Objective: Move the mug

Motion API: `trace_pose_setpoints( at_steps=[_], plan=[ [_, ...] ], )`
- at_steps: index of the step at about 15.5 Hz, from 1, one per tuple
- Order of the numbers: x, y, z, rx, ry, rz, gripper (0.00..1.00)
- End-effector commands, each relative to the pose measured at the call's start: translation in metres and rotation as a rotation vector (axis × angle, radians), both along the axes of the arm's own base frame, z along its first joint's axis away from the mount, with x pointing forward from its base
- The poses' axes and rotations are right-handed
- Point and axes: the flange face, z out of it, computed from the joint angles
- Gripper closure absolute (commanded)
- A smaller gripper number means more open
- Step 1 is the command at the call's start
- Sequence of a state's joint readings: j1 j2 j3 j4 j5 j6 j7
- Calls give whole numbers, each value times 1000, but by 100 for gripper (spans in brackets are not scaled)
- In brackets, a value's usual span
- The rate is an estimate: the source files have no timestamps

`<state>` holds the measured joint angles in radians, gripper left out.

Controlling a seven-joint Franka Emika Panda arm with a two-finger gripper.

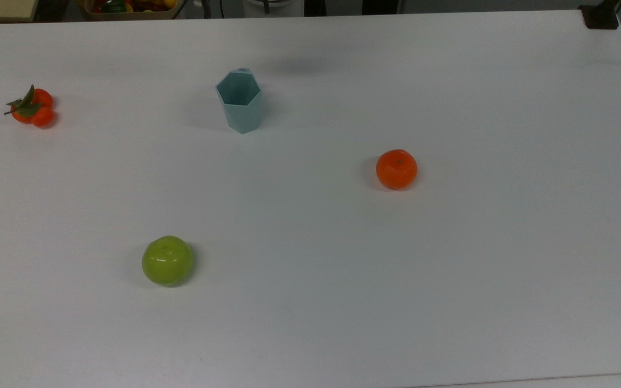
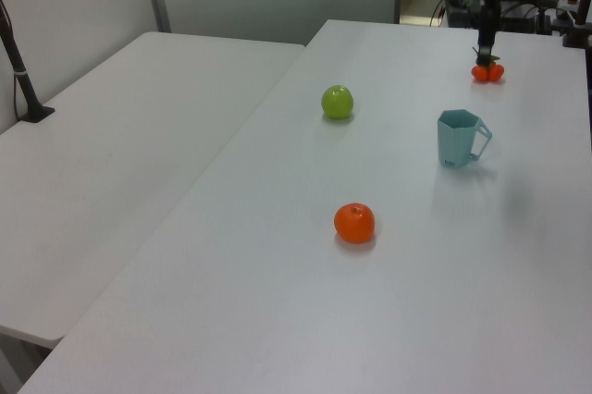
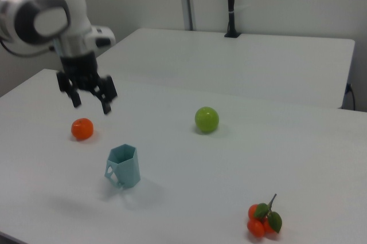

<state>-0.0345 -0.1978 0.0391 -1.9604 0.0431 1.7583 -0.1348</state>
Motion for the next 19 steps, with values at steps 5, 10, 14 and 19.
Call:
trace_pose_setpoints(
  at_steps=[5,10,14,19],
  plan=[
    [-3,54,97,6,-11,-180,0],
    [24,67,86,24,-60,-137,0],
    [44,46,78,28,-118,19,0],
    [46,36,78,42,-125,54,0]
  ],
)
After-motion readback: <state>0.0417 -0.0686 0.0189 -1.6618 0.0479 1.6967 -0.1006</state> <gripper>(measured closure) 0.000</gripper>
